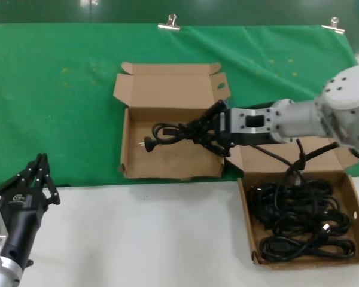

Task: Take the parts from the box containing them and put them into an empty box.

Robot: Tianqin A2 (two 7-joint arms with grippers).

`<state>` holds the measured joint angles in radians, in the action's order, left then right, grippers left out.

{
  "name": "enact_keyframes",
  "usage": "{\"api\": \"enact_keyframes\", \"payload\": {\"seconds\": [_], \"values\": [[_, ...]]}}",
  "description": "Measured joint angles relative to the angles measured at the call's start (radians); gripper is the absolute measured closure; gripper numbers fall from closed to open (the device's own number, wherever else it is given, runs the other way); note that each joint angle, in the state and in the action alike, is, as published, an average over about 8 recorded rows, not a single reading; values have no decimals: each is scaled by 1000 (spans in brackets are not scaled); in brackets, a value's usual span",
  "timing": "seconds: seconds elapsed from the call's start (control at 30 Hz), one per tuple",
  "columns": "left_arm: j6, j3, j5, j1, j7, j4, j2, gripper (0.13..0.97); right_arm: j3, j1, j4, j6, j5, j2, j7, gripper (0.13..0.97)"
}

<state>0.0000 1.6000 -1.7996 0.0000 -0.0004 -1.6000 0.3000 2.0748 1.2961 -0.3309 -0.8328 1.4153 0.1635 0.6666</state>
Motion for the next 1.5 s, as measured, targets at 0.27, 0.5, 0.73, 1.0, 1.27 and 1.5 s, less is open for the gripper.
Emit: {"api": "enact_keyframes", "payload": {"seconds": [0.27, 0.5, 0.73, 1.0, 1.27, 1.5], "values": [[0, 0, 0, 0, 0, 0, 0, 929, -40, 58, 230, 128, 35, -121, 158, 870], [0, 0, 0, 0, 0, 0, 0, 929, 10, 37, 260, 222, 136, -155, 217, 871], [0, 0, 0, 0, 0, 0, 0, 929, 148, 2, 239, 302, 346, -162, 290, 871], [0, 0, 0, 0, 0, 0, 0, 929, 313, -24, 226, 360, 580, -163, 364, 826], [0, 0, 0, 0, 0, 0, 0, 929, 406, -31, 233, 371, 706, -163, 388, 731], [0, 0, 0, 0, 0, 0, 0, 929, 415, -30, 245, 367, 738, -163, 398, 609]]}}
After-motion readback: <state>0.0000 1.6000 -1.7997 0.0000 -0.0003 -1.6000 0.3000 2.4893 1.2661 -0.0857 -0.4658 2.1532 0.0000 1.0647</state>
